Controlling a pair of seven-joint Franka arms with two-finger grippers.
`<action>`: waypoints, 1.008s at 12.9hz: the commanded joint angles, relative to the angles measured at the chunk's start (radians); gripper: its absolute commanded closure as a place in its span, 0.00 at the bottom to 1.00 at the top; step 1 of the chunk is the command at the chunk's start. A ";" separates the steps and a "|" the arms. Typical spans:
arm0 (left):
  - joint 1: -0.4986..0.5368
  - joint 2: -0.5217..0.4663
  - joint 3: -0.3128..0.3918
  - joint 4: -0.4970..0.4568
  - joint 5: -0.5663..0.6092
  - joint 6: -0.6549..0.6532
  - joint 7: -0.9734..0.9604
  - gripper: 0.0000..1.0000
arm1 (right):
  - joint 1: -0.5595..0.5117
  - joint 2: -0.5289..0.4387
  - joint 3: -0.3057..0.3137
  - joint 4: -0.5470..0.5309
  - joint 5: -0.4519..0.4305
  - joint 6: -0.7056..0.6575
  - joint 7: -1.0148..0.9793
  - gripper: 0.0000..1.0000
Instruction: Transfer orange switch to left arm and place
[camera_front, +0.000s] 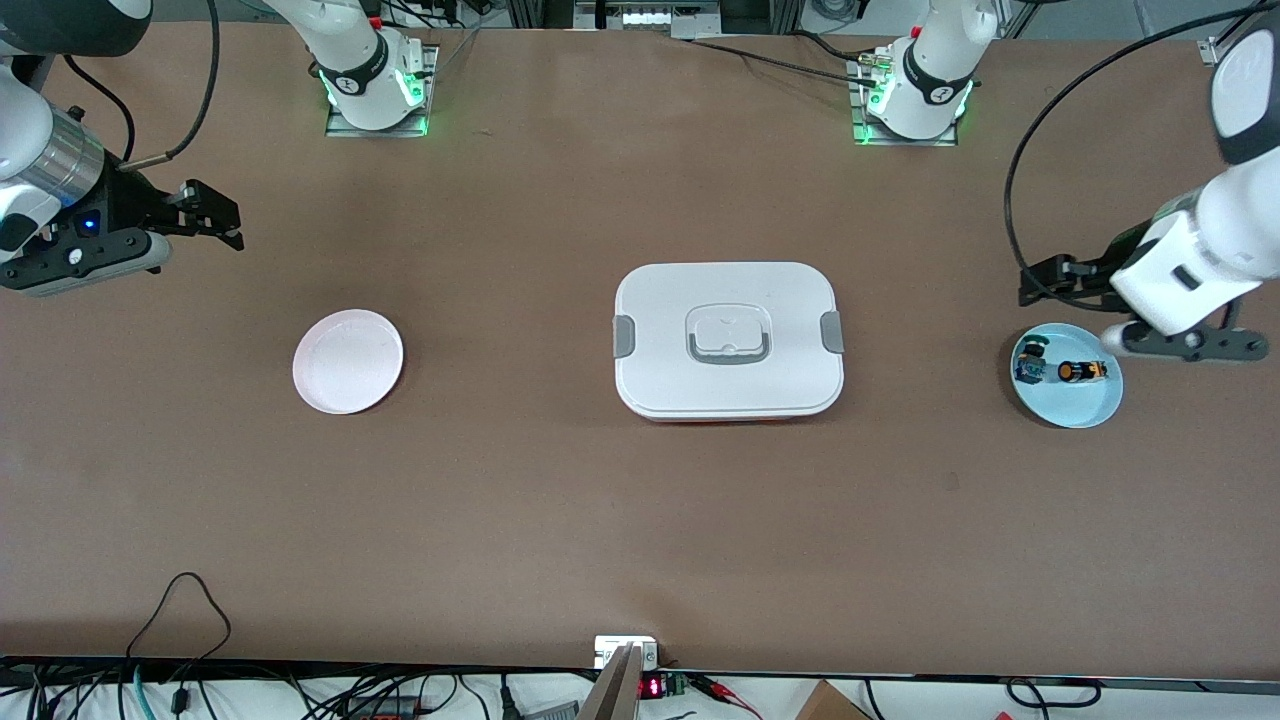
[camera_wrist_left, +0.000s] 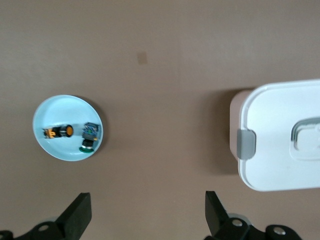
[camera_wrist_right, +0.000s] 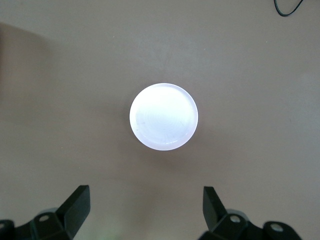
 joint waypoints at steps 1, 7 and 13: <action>-0.050 -0.141 0.092 -0.161 -0.016 0.152 -0.025 0.00 | -0.004 -0.018 -0.003 -0.010 0.018 -0.001 0.013 0.00; -0.018 -0.187 0.070 -0.195 -0.007 0.144 0.010 0.00 | -0.008 -0.015 -0.006 -0.010 0.018 -0.002 0.011 0.00; 0.024 -0.186 0.017 -0.198 0.010 0.099 0.013 0.00 | -0.008 -0.013 -0.008 -0.010 0.018 0.001 0.000 0.00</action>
